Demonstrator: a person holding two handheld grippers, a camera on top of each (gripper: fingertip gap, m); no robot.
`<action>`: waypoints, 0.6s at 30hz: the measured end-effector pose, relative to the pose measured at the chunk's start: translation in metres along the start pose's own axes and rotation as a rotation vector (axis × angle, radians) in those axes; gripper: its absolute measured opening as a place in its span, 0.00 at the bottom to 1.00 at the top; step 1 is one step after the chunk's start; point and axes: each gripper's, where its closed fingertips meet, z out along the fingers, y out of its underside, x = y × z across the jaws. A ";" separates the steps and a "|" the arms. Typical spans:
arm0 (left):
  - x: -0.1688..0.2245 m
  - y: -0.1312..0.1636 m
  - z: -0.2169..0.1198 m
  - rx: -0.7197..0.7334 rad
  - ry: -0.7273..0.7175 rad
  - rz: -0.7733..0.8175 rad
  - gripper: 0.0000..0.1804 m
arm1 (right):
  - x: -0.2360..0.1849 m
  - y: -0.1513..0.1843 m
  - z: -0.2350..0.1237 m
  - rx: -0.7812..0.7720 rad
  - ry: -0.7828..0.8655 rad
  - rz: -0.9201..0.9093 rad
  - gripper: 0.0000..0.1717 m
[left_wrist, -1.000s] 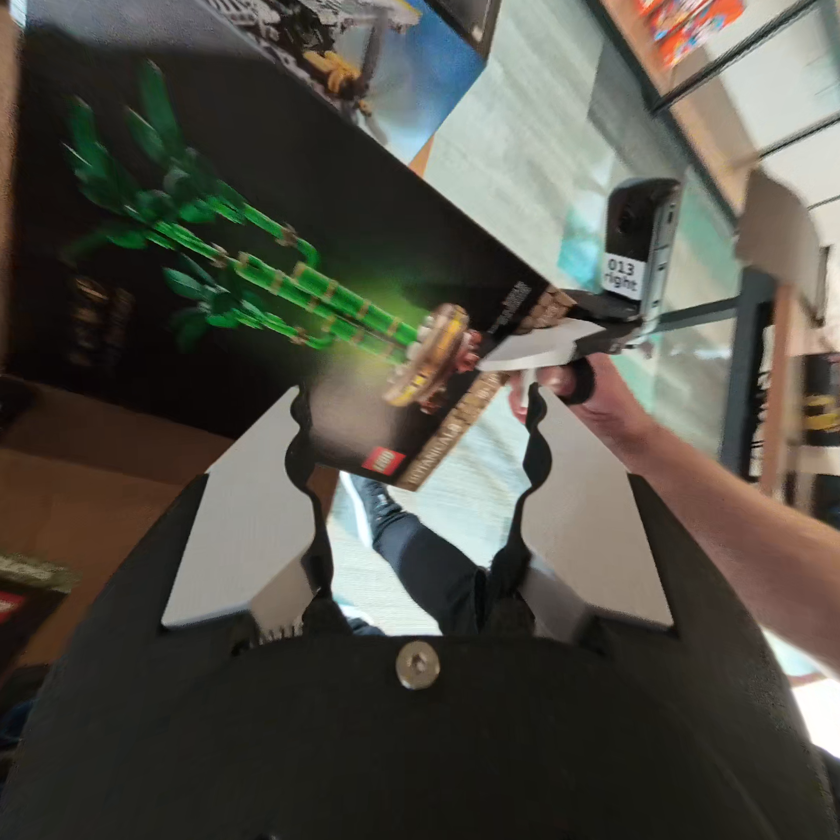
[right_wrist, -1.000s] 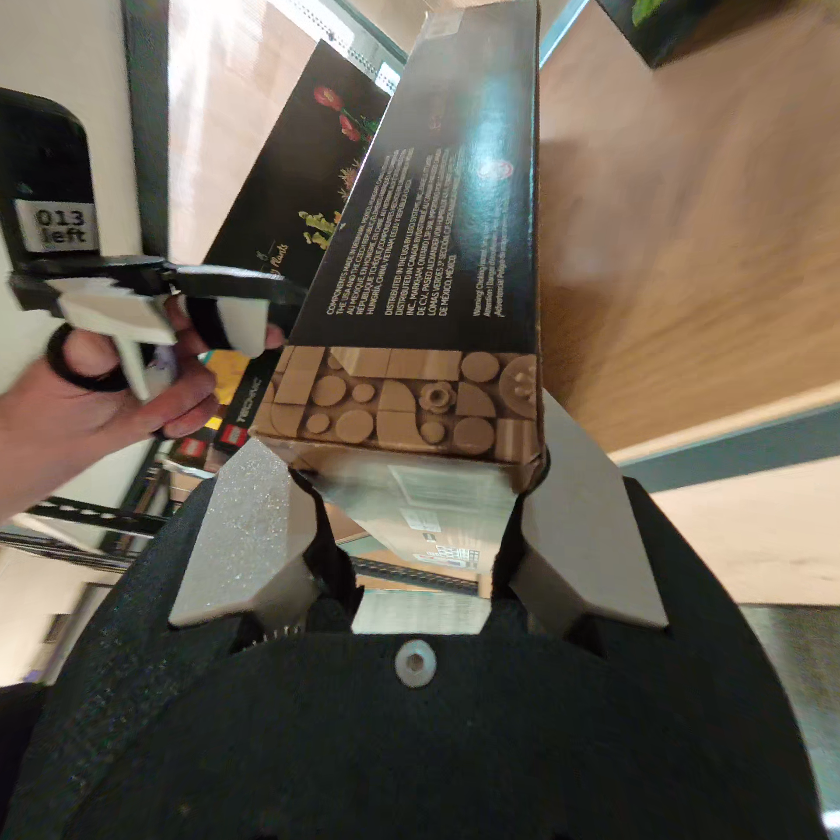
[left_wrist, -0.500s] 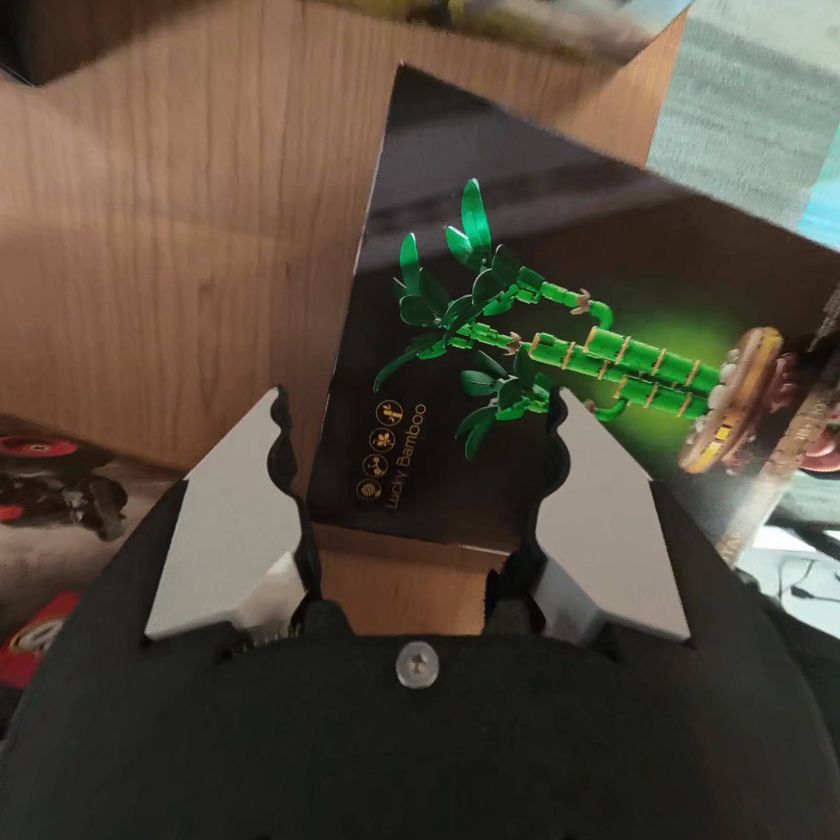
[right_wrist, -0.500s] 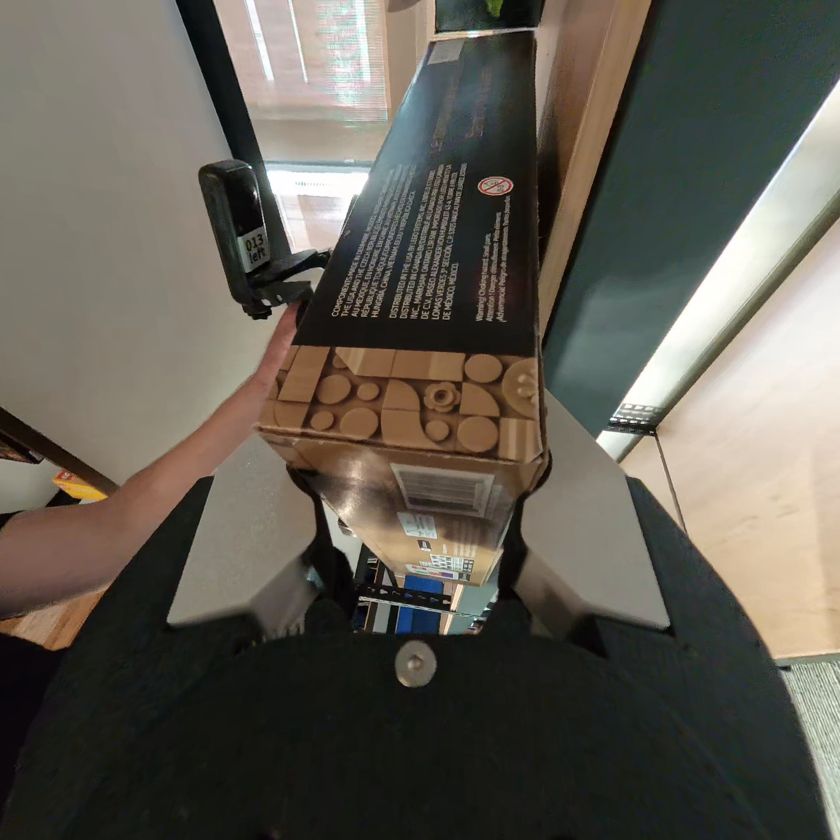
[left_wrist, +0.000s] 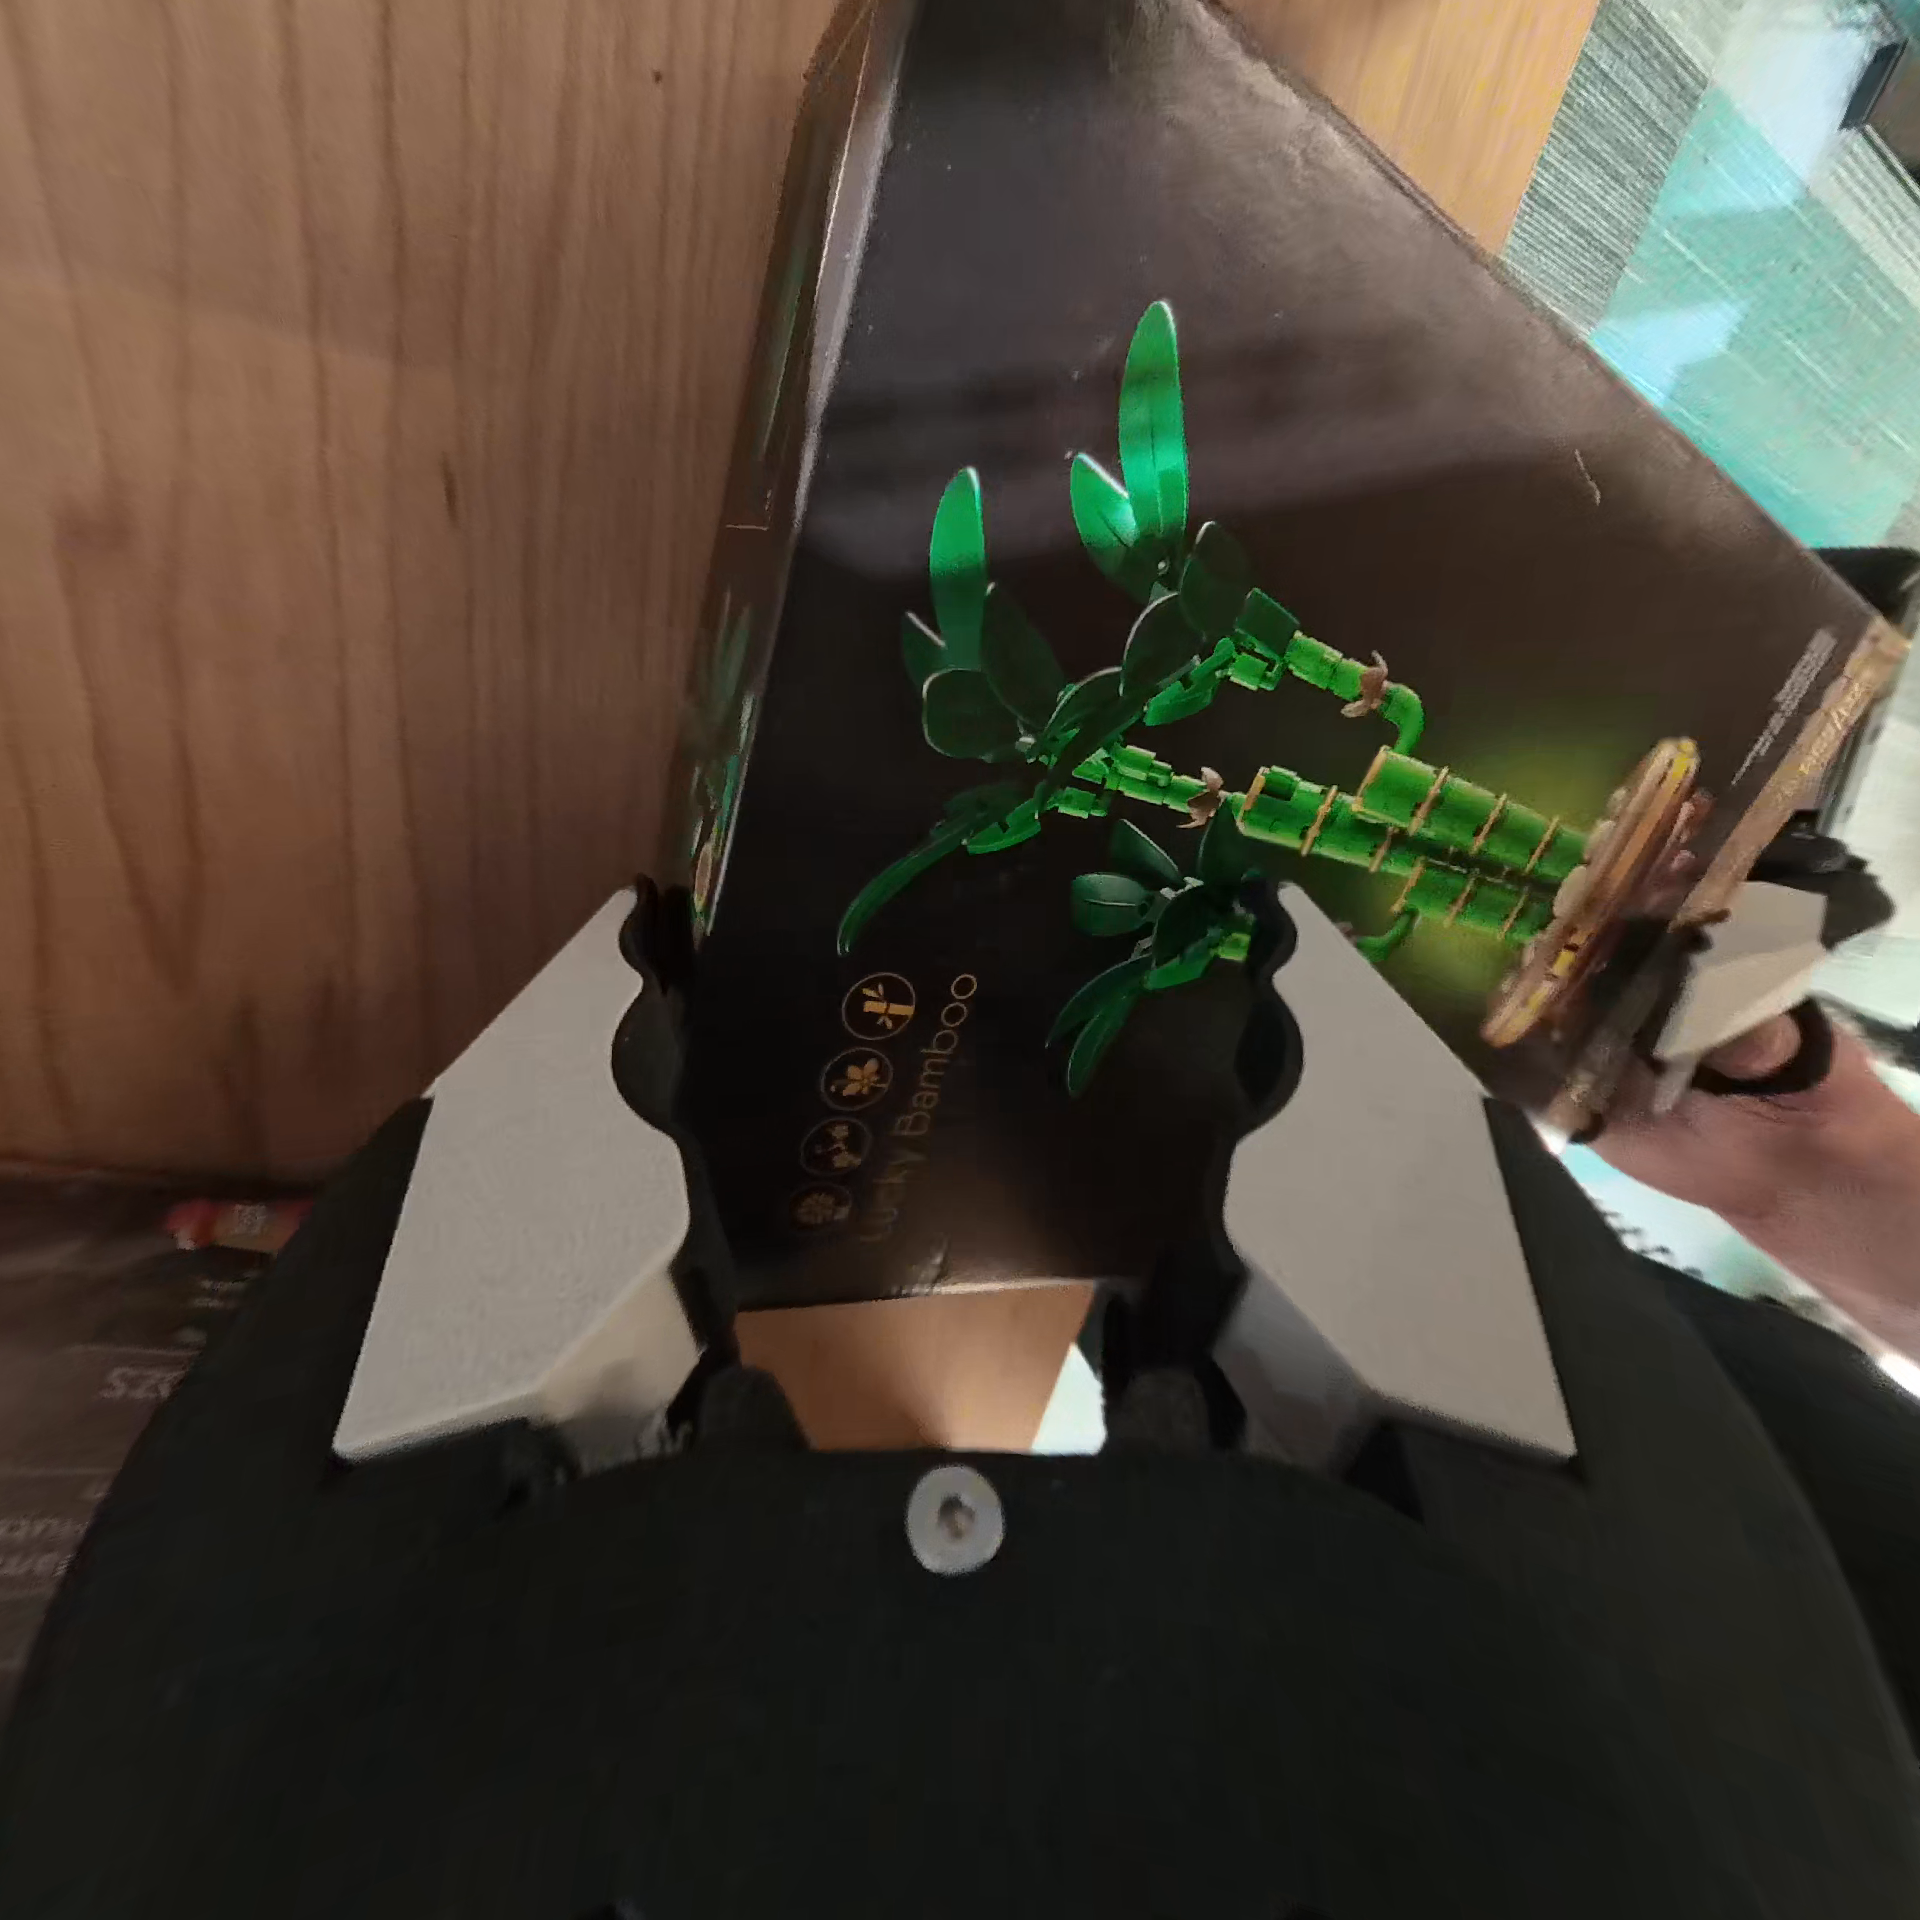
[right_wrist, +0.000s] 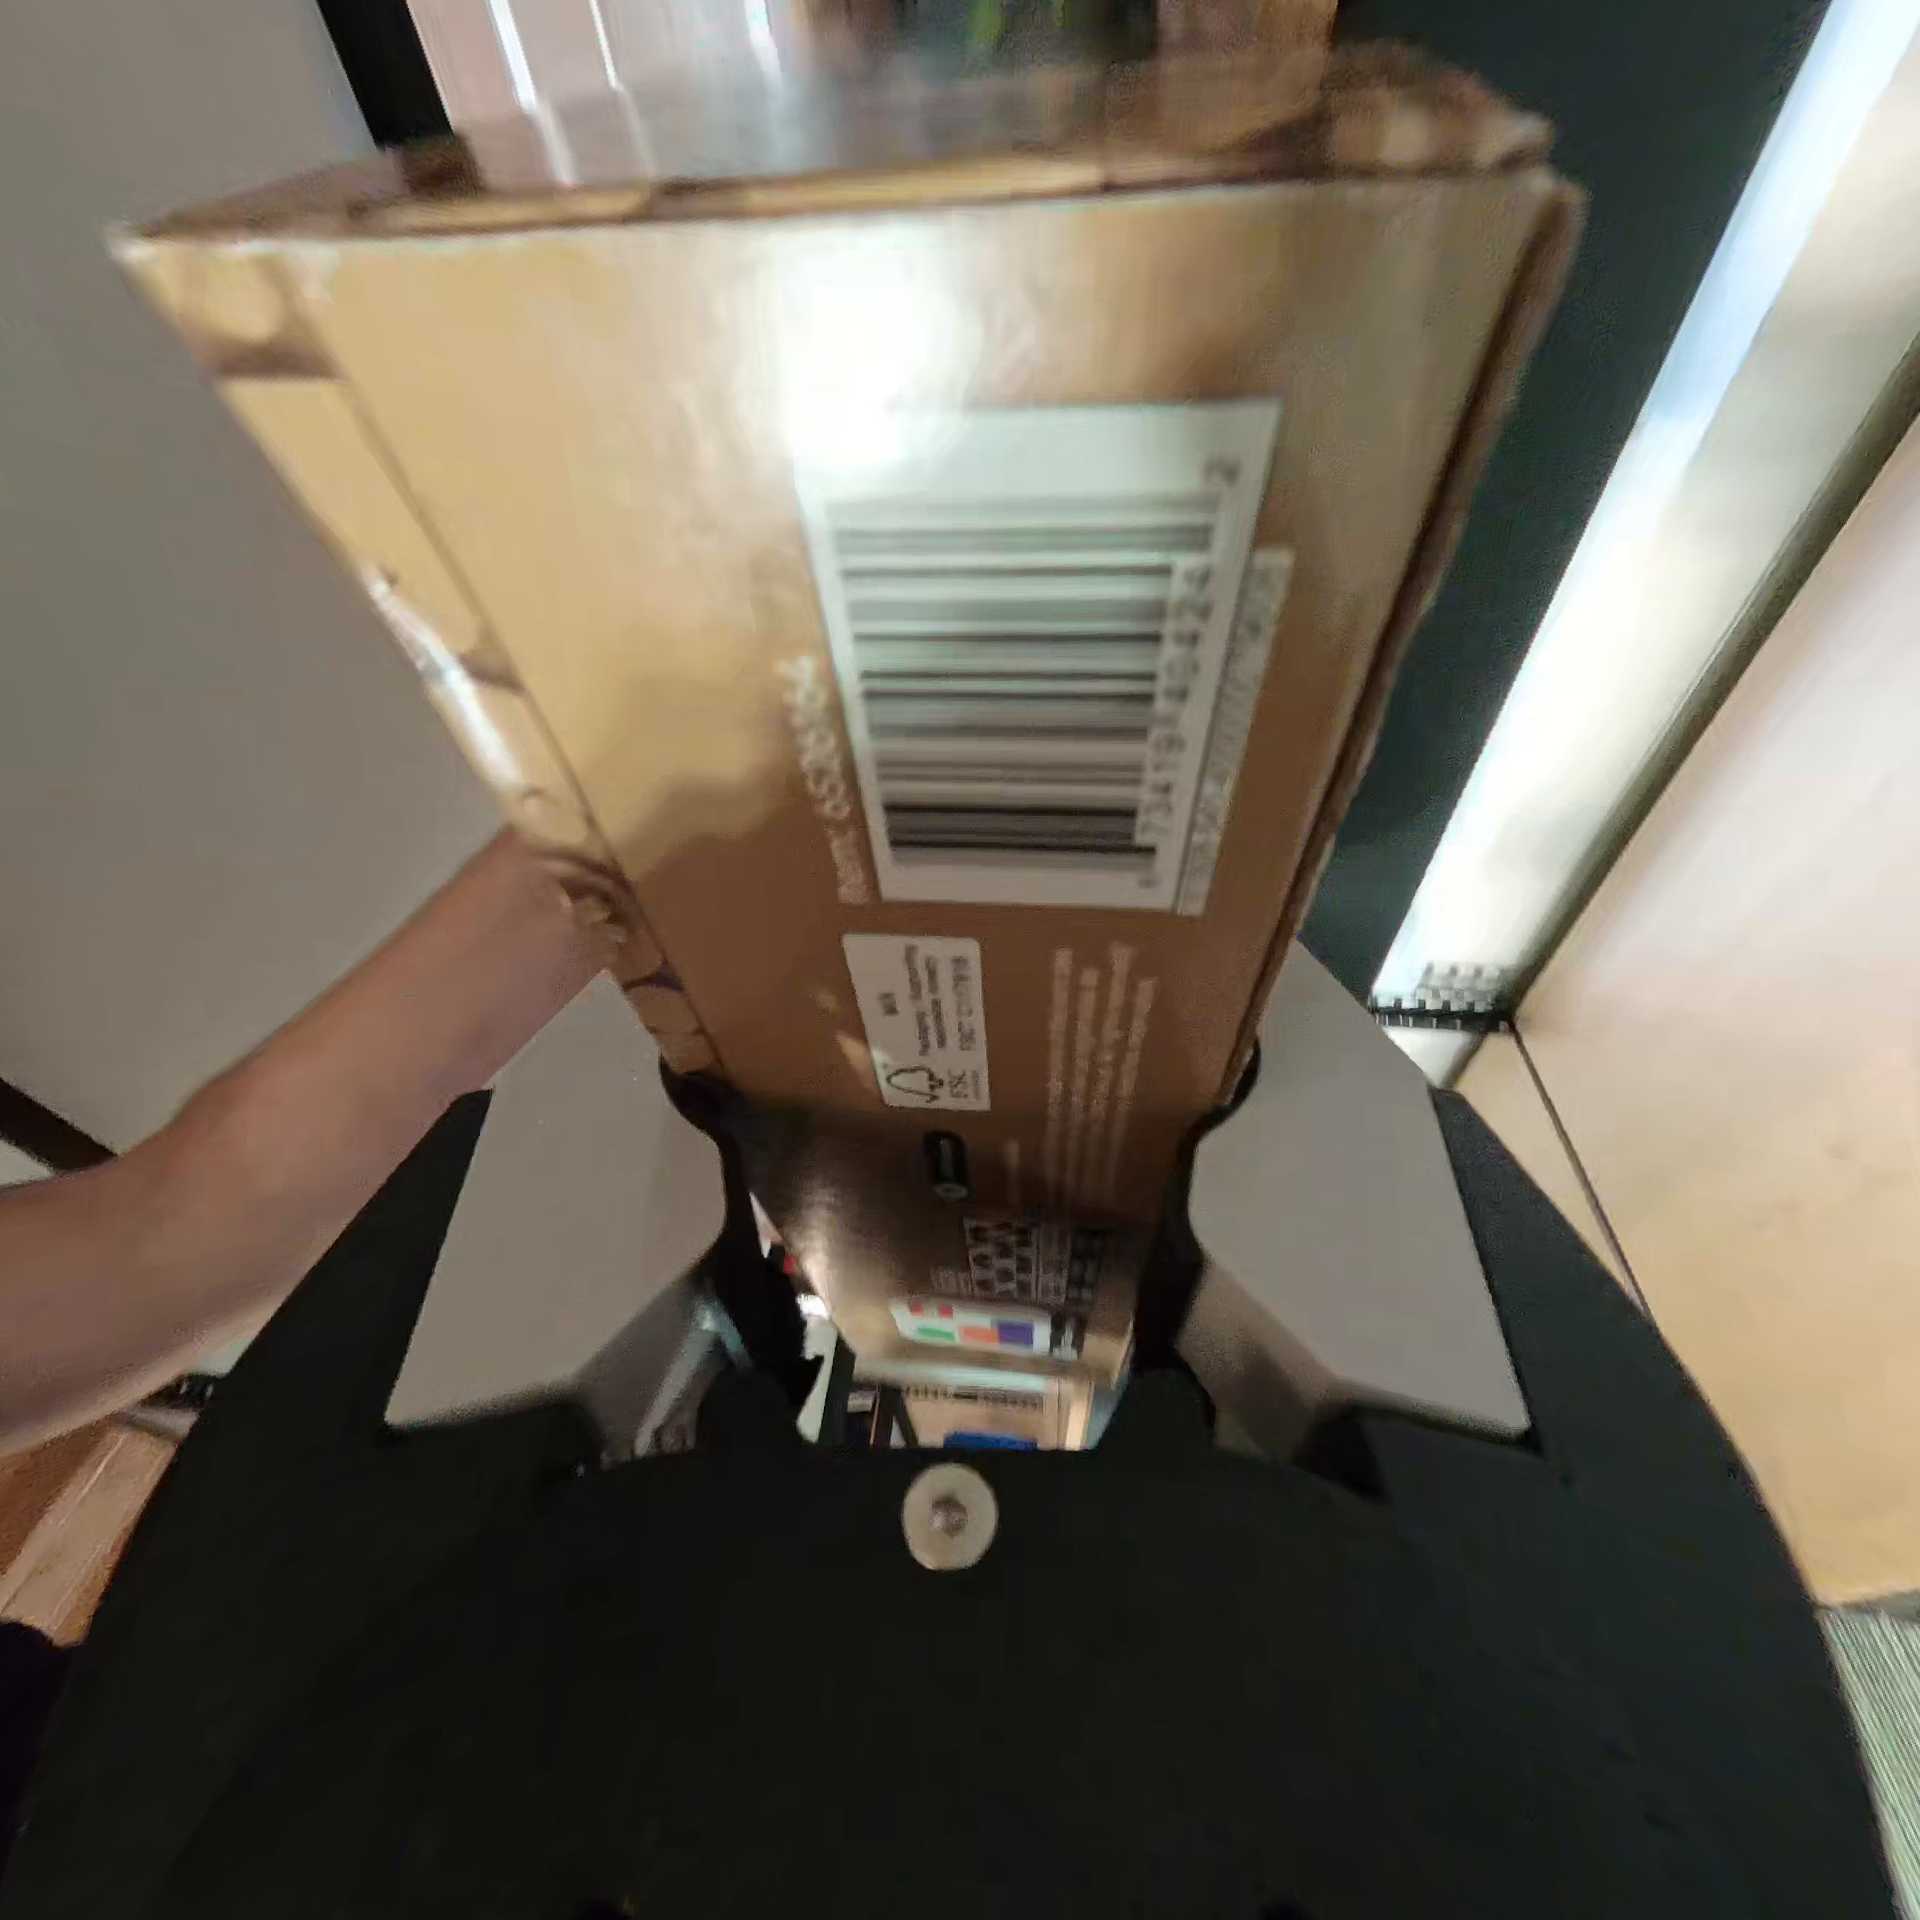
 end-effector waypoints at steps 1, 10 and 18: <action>0.000 0.001 -0.001 -0.015 0.019 -0.023 0.58 | -0.001 -0.005 -0.003 0.023 -0.002 -0.005 0.52; 0.011 -0.022 -0.024 0.146 0.325 -0.158 0.49 | 0.002 -0.007 -0.022 -0.059 -0.102 -0.013 0.50; 0.038 -0.019 -0.036 0.204 0.520 -0.165 0.53 | -0.008 0.002 -0.047 -0.078 -0.320 0.015 0.50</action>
